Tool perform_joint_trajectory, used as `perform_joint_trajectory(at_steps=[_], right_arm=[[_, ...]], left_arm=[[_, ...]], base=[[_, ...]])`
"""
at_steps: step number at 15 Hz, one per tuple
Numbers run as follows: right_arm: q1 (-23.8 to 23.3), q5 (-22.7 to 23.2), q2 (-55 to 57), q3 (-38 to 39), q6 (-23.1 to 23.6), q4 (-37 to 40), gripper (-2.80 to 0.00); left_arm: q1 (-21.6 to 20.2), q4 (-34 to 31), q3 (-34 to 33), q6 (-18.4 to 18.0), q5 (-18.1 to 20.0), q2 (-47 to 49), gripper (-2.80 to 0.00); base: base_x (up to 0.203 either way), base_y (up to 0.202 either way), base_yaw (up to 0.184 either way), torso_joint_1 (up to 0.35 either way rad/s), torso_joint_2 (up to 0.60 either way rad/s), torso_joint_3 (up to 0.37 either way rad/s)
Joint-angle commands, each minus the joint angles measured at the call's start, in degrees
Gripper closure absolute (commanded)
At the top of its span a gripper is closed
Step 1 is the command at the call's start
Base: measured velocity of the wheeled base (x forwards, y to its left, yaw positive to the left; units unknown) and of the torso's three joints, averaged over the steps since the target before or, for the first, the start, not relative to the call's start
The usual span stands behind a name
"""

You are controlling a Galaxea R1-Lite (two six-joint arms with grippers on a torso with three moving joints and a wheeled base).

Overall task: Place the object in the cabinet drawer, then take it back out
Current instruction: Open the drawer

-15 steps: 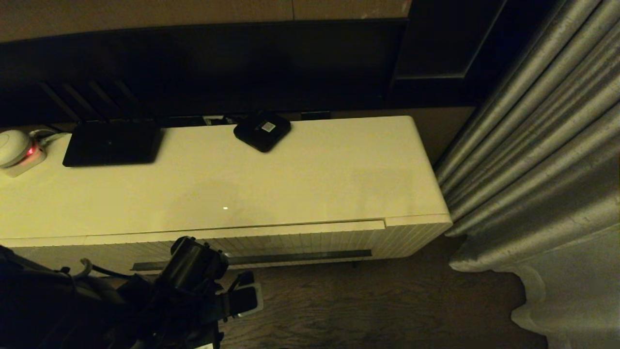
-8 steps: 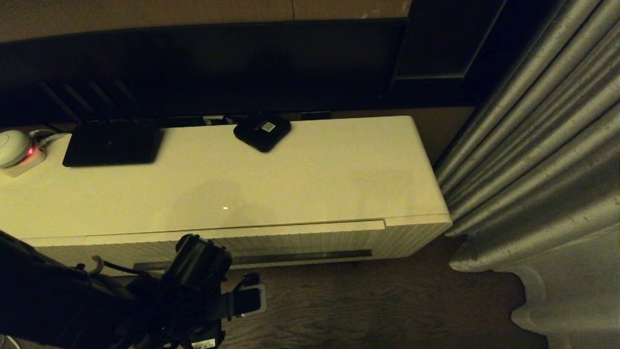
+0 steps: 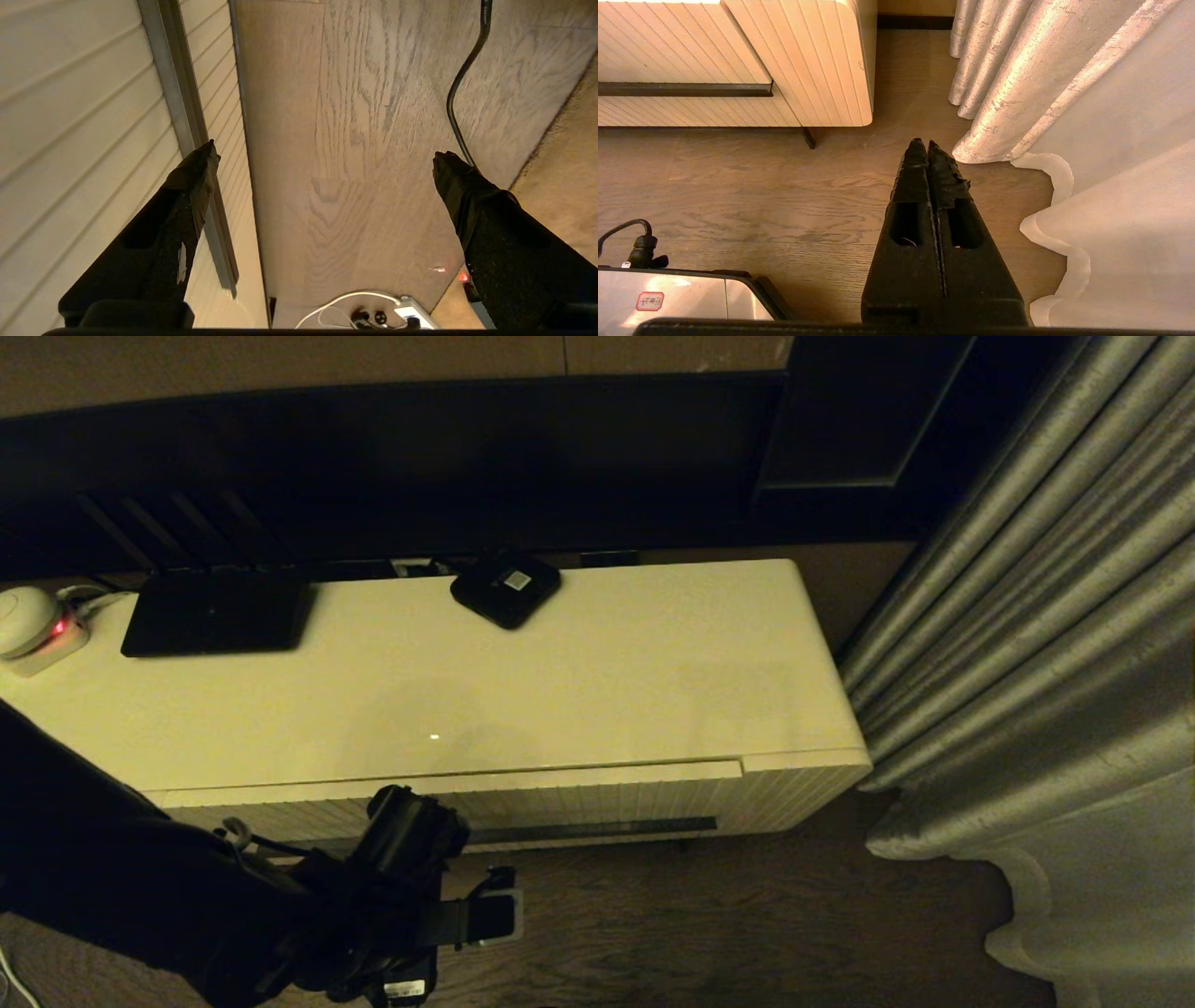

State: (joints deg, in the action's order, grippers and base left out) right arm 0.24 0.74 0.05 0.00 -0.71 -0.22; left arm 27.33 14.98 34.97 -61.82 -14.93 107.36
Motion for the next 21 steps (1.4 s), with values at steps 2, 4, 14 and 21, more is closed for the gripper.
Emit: perform_joint_trajectory(at_steps=[2,4,14,21], right_arm=[[0.02,0.05,0.04,0.0,0.0,-0.04,0.0],[0.02,0.05,0.04,0.0,0.0,-0.04,0.0],[0.02,0.05,0.04,0.0,0.0,-0.04,0.0],[0.02,0.05,0.04,0.08,0.0,-0.04,0.0]], left_arm=[[0.0,0.11,2.09,-0.67,-0.18,3.08,-2.8],[0.0,0.05,3.54,-0.67,-0.18,4.23,-2.8],[-1.4,0.1,6.58,-0.15,-0.97,7.78,-2.8],[-1.67,1.45,8.45,-0.06,-0.89,10.39,-2.8]], base=[[0.0,0.0,0.0,0.0,0.0,0.0],[0.0,0.0,0.0,0.0,0.0,0.0],[0.0,0.0,0.0,0.0,0.0,0.0],[0.0,0.0,0.0,0.0,0.0,0.0]])
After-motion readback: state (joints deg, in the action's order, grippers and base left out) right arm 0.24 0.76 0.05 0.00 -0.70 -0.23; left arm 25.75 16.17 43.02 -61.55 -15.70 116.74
